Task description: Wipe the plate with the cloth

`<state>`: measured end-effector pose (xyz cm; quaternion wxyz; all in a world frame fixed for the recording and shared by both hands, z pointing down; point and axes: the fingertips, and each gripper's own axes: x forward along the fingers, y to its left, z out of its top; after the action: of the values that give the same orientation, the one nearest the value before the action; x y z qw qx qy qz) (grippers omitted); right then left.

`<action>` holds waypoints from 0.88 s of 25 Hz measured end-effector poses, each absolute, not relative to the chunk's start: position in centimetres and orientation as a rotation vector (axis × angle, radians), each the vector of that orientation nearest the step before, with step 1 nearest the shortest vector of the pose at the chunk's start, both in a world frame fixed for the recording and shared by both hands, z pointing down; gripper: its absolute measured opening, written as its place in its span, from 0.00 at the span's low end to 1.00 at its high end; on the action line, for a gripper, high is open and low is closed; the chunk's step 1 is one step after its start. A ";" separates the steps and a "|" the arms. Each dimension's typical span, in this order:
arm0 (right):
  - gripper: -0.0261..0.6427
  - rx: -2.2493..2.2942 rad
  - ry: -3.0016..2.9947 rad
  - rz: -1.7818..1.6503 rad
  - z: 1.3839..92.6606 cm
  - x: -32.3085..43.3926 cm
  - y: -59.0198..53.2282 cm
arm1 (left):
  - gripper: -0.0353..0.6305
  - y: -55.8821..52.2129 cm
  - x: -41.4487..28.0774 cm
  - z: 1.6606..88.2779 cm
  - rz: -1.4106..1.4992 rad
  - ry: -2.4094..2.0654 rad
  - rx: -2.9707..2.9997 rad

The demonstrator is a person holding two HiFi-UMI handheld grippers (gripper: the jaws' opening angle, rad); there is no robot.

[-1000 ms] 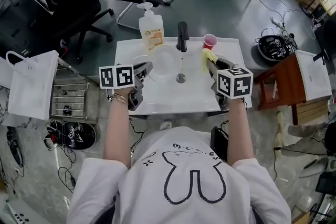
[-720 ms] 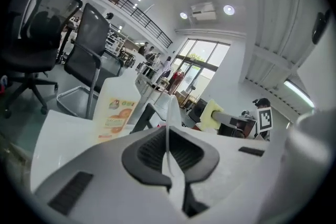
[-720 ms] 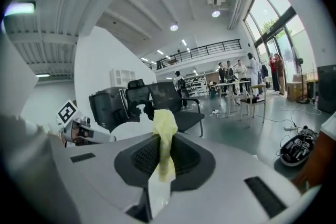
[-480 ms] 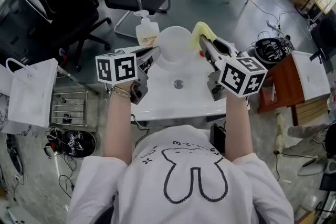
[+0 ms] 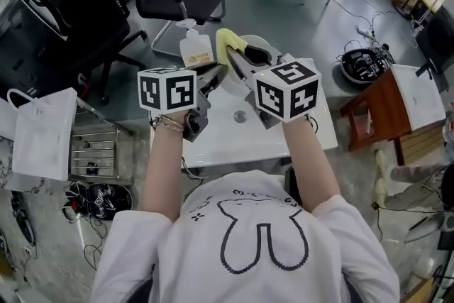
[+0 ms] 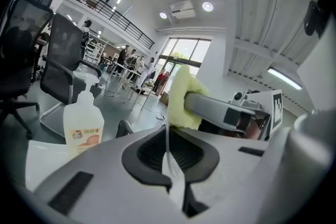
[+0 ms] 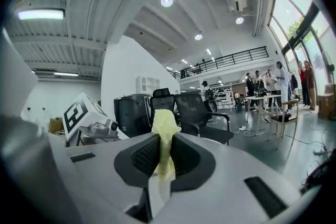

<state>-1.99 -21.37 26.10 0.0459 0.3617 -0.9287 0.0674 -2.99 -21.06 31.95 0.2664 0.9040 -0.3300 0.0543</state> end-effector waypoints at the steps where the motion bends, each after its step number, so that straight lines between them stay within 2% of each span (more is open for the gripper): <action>1: 0.11 1.108 -2.819 0.186 26.4 -2.2 -21.5 | 0.08 -21.0 -3.0 32.3 0.167 -0.899 2.431; 10: 0.11 1.263 -2.709 0.075 27.2 -0.4 -23.0 | 0.08 -21.2 -3.4 32.5 0.188 -0.902 2.420; 22: 0.11 1.544 -2.568 0.161 27.9 6.6 -25.8 | 0.08 -21.2 -4.2 30.9 0.117 -0.894 2.448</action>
<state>6.60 -25.83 27.95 0.0705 0.5133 -0.8537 0.0534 -4.24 -21.17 30.90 0.2633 0.9052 -0.3307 0.0431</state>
